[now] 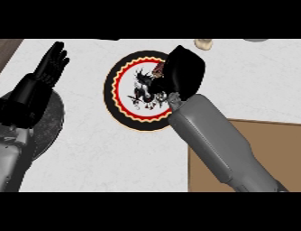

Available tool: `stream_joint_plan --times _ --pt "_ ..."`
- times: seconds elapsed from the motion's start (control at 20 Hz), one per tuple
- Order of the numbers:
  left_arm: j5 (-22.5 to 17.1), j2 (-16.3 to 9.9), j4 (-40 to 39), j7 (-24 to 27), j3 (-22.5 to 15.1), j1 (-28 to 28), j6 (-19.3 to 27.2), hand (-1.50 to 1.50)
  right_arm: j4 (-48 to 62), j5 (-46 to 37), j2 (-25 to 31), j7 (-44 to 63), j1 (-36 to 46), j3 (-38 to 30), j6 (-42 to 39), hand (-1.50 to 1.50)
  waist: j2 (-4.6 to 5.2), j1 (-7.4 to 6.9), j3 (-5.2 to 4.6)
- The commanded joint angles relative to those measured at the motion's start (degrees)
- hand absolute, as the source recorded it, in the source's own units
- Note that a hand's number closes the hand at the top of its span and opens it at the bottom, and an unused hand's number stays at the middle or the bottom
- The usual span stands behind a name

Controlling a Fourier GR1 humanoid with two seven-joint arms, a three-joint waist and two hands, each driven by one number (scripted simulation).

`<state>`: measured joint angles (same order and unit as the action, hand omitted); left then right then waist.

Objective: Pick the cupcake from the tray and place it in the plate

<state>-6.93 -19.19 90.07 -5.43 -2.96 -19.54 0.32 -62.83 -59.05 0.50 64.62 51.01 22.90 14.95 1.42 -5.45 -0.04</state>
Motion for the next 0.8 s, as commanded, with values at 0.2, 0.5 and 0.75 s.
stream_joint_plan --times 0.2,0.5,0.75 --pt "1.0 0.7 -0.6 0.9 -0.6 -0.5 0.0 0.00 13.3 8.0 -0.5 2.8 4.2 -6.0 16.5 -1.50 0.54 -1.34 0.07" --pt "0.5 0.5 -1.4 -1.5 -0.6 -3.9 -0.9 0.00 18.0 13.7 -0.5 -5.3 6.2 -3.7 30.0 -1.50 0.55 -1.84 0.11" --pt "1.1 1.3 -1.5 0.3 -0.8 -1.2 -0.4 0.00 20.8 13.7 -0.5 -8.0 7.9 -5.1 42.1 -1.50 0.25 -1.13 0.06"
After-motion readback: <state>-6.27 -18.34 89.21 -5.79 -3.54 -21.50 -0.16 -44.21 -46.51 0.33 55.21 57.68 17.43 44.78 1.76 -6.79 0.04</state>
